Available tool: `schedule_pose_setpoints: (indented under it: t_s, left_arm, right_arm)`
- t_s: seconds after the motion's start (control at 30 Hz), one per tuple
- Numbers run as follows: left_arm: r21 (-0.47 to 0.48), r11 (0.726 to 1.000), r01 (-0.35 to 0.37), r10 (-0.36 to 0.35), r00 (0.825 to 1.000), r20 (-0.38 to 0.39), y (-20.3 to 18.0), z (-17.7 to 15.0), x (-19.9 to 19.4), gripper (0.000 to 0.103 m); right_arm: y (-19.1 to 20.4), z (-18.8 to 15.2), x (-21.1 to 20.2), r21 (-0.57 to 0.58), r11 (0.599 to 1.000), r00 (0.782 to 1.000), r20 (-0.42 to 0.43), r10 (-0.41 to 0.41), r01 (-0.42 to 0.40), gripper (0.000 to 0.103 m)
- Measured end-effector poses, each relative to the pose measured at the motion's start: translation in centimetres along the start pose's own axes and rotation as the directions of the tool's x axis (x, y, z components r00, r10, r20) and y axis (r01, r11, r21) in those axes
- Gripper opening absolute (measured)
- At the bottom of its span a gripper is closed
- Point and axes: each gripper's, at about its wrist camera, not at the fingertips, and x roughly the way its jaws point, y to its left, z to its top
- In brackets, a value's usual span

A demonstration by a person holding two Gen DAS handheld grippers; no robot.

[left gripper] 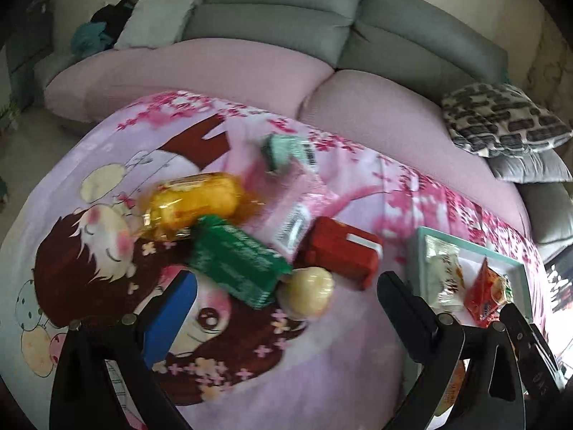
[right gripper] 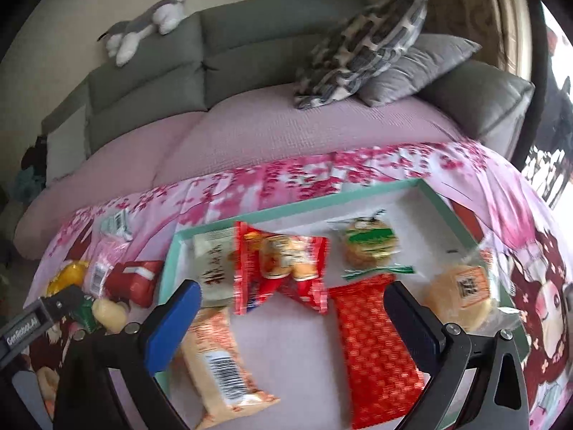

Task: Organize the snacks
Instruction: 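Move both grippers back over the remaining snack pile, then grasp the green box with the left gripper while the right gripper grasps the cream pudding cup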

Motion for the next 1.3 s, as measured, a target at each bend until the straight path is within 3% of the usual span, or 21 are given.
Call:
schedule_pose_setpoints:
  t_s: [0.4,0.67,0.97,1.3]
  left_arm:
    - [-0.077,0.986,-0.148,0.149,0.989,0.003,6.7,1.4,-0.7,0.101]
    - [-0.172,0.966,-0.193,0.195,0.981,-0.005,11.3,2.0,-1.4,0.101]
    - [-0.163,0.971,-0.175,0.168,0.984,-0.059,12.2,1.7,-0.3,0.101]
    - [-0.171,0.968,-0.181,0.154,0.975,-0.162,13.8,0.3,2.5,0.101]
  right_arm:
    - [6.7,-0.9,-0.2,-0.097,0.992,0.996,-0.013,0.084,-0.085,0.103]
    - [10.9,-1.7,0.2,-0.156,0.979,0.991,-0.039,0.128,-0.133,0.103]
    - [15.6,-3.3,0.8,-0.252,0.946,0.978,-0.098,0.186,-0.205,0.103]
    - [18.0,-6.1,3.7,-0.299,0.929,0.967,-0.192,0.166,-0.218,0.099]
